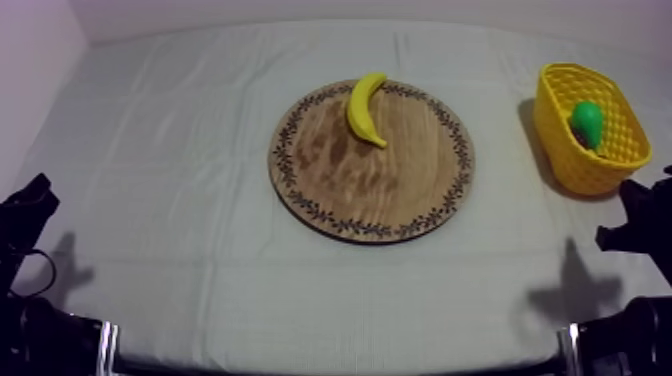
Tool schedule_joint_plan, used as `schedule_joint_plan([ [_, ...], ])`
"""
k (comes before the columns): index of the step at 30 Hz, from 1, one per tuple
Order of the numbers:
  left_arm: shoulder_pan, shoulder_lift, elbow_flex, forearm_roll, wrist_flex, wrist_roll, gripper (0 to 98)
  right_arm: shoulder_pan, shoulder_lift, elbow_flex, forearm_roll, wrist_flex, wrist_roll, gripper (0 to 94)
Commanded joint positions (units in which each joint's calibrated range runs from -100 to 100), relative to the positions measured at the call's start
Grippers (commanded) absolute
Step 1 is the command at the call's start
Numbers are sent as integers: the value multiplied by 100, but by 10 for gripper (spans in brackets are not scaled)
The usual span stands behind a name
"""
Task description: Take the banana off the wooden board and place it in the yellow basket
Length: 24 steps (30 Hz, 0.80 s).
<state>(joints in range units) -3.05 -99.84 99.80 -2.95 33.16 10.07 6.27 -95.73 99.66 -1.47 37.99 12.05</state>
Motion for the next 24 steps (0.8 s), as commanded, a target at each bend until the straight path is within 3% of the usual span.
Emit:
schedule_joint_plan([
  [1,-2,2,-2,0,-2,1,1,1,-2,1,3,-1,-1,2],
  [15,-2,2,-2,0,-2,1,1,-18,-2,1,3,-1,3,2],
  [24,-2,2,-2,0,-2,1,1,-593,4,1,-1,27,-57,6],
])
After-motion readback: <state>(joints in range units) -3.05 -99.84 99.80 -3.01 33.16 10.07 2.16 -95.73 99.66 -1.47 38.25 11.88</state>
